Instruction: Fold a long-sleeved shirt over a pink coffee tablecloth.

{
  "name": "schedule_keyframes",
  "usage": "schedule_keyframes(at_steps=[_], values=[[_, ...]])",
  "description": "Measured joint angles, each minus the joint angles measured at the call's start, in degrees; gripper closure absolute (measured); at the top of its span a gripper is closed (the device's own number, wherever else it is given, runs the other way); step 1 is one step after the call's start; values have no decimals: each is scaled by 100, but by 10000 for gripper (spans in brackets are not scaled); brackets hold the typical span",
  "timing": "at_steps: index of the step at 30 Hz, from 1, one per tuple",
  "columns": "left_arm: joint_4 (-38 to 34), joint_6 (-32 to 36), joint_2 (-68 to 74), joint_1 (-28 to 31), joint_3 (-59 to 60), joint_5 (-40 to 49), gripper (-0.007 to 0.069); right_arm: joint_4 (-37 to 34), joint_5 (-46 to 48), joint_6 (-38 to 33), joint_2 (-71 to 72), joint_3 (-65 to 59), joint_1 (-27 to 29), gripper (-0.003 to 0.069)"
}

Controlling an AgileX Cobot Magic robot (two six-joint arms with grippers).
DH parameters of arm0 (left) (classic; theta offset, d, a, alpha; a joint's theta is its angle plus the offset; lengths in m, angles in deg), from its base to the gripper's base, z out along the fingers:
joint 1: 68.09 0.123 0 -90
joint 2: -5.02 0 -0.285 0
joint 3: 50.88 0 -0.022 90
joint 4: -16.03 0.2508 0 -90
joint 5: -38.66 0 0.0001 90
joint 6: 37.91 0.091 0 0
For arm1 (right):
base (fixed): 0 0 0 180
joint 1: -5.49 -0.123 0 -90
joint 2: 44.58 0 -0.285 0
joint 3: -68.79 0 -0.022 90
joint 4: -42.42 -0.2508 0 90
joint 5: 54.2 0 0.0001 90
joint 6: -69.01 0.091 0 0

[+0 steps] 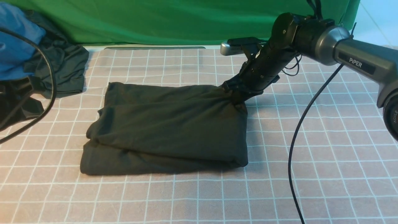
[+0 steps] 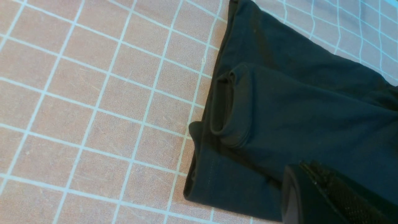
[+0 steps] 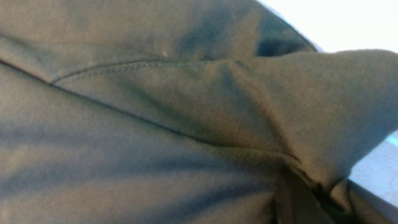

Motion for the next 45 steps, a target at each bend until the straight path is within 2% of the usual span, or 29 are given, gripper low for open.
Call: schedule_keyframes(at_steps=[4,6,7,8,9,11,12,14,15,17,18,20,22,26,30,32,36,37,38,40,45], values=[[5,0,0,0,0,0,610,24,2,0,0,12,0,517],[5,0,0,0,0,0,610,125,133,37,12,112,0,413],[5,0,0,0,0,0,610,145,152,50,12,112,0,413],[19,0,0,0,0,0,610,328,323,144,62,245,4,283],[18,0,-7,0,0,0,610,467,482,191,110,351,7,211],[18,17,-28,0,0,0,610,807,913,278,256,606,11,122],[21,23,-66,0,0,11,610,1044,1205,347,361,755,11,104],[21,41,-193,0,0,93,610,1474,1524,505,708,908,11,128],[21,41,-260,0,0,153,610,1682,1588,595,941,909,11,175],[21,41,-426,0,0,306,610,1957,1646,685,1339,898,11,307],[21,45,-577,0,0,397,610,2027,1663,768,1660,850,13,415],[21,45,-889,0,0,564,610,2102,1675,890,2195,684,13,549],[21,45,-1223,0,0,665,610,2115,1688,987,2831,408,13,608],[36,45,-1979,0,0,736,610,2115,1330,1145,3981,-197,13,618],[24,45,-2857,0,0,741,610,2115,367,1243,5597,-1329,13,619],[24,45,-3067,0,0,752,610,2115,36,1243,5968,-1649,13,619],[-37,45,-3566,0,0,752,610,2115,-1515,1243,7680,-3469,13,619],[-43,45,-3575,0,0,752,610,2115,-1515,1243,7756,-3557,13,619],[-86,45,-3618,0,0,752,610,2115,-2104,1243,8367,-4279,13,620],[-180,45,-3639,0,0,759,610,2115,-2700,1243,9057,-4996,13,620],[-518,45,-3639,-186,5,766,610,2115,-3849,1243,10626,-6829,13,620]])
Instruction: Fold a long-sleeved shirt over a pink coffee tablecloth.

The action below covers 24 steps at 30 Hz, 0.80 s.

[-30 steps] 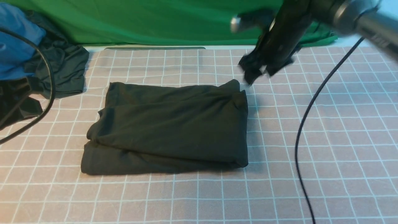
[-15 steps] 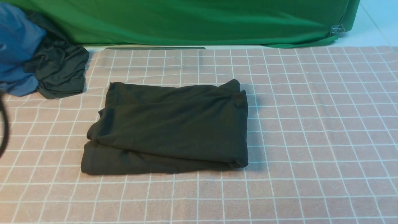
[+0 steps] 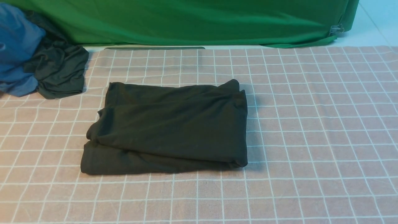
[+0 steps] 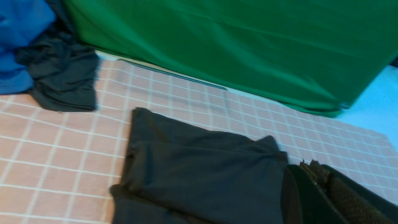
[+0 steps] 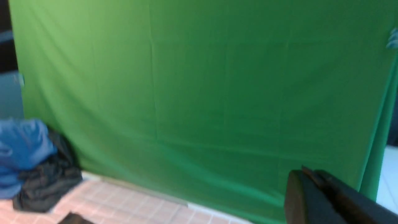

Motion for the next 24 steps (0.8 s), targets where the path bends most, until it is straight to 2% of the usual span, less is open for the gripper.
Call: schedule_keyframes(at_steps=[1,6,14,24], values=[[-115,18,0,-79,2,7,610,0,-233,0,416,-466,0,620],[-193,208,-103,-114,13,149,610,0,-415,178,1195,-1151,0,620],[-693,406,-1123,-114,548,49,610,0,-633,153,1509,-1211,0,601],[-96,419,-1579,-120,878,-160,610,0,-597,153,1513,-1222,0,567]])
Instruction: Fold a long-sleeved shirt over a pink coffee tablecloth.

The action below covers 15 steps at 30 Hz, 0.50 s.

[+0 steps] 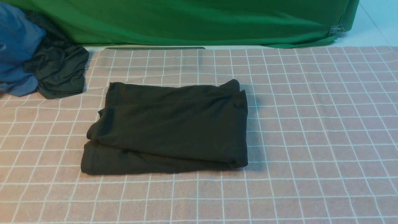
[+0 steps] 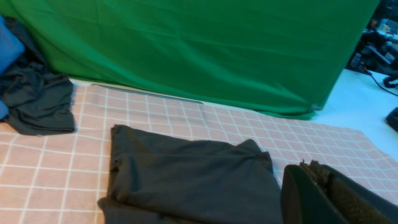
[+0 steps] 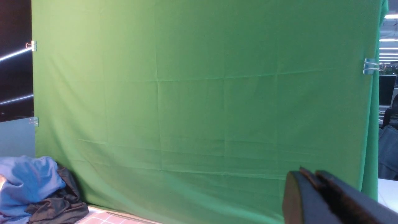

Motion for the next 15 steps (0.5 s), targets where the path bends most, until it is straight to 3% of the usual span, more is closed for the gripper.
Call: schedule_keyframes(at_steps=[15], values=[[13,0,0,-5,0,6,610,0,0,0,0,0,0,543]])
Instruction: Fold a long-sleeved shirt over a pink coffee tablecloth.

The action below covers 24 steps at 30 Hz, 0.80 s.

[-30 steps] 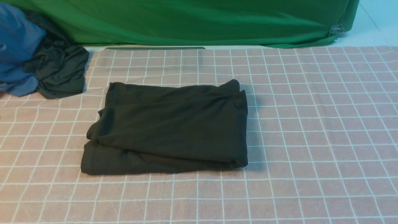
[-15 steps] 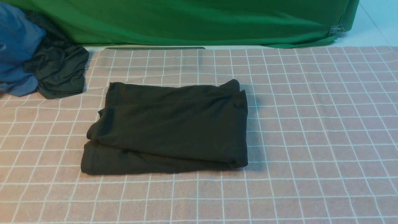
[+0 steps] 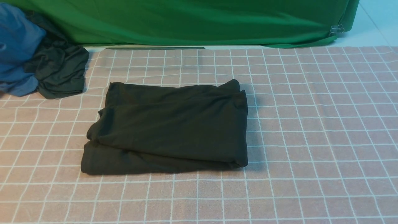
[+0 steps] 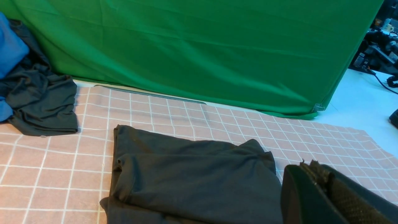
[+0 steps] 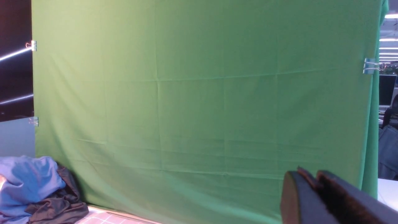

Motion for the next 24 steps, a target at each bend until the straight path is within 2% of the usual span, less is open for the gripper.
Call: schedule_keyframes(at_steps=[6,9,17,24], values=[[56,140,0,0,20,-42,610,0,0,0,0,0,0,530],[355,221,6,0,103,-226,610,0,0,0,0,0,0,522],[2358,297,-26,-86,1191,-1074,610,0,0,0,0,0,0,498],[2248,141,-248,-714,1727,-1450,610,0,5,0,0,0,0,486]])
